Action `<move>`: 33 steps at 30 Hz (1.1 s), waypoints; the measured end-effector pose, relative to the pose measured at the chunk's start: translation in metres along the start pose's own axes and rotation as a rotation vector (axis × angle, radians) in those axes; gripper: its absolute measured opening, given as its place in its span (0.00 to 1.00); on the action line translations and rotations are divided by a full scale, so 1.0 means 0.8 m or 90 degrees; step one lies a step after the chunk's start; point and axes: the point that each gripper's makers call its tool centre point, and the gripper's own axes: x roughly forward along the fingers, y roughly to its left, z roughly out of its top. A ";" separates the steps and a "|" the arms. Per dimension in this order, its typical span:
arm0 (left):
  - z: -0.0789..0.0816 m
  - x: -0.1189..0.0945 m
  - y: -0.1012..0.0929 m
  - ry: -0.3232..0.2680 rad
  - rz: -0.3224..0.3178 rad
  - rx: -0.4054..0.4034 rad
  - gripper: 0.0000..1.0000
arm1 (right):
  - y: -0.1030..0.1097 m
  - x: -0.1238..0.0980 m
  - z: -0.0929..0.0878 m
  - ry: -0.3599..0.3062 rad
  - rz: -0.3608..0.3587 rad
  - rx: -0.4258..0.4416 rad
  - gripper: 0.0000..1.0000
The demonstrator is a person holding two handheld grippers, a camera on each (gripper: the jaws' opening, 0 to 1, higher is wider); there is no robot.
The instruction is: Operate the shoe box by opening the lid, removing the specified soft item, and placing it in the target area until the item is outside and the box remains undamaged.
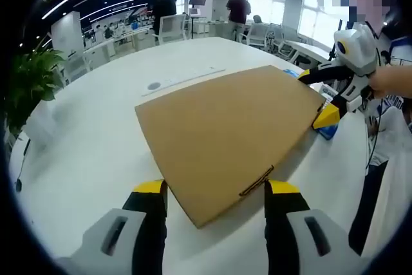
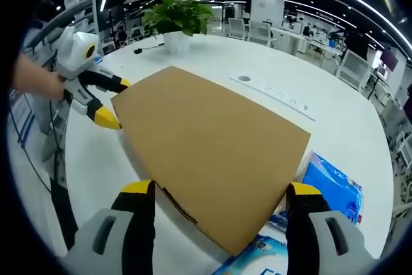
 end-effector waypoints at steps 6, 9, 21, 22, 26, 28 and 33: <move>-0.003 -0.003 -0.003 -0.002 -0.001 0.001 0.61 | 0.004 -0.003 -0.002 -0.002 0.000 0.003 0.84; -0.006 -0.005 -0.007 -0.002 -0.002 0.002 0.61 | 0.007 -0.007 -0.005 0.000 0.000 0.008 0.85; -0.011 -0.009 -0.011 -0.004 0.002 -0.004 0.61 | 0.011 -0.009 -0.008 0.003 0.001 0.006 0.85; -0.011 -0.009 -0.011 -0.004 0.003 -0.004 0.61 | 0.011 -0.010 -0.008 0.002 0.001 0.006 0.85; -0.010 -0.009 -0.011 -0.002 0.000 -0.001 0.61 | 0.011 -0.010 -0.009 0.000 -0.002 0.009 0.85; -0.011 -0.009 -0.011 -0.001 0.000 0.003 0.61 | 0.012 -0.011 -0.009 0.003 -0.003 0.010 0.85; -0.011 -0.009 -0.011 -0.003 0.004 0.006 0.61 | 0.012 -0.011 -0.010 0.006 -0.004 0.011 0.85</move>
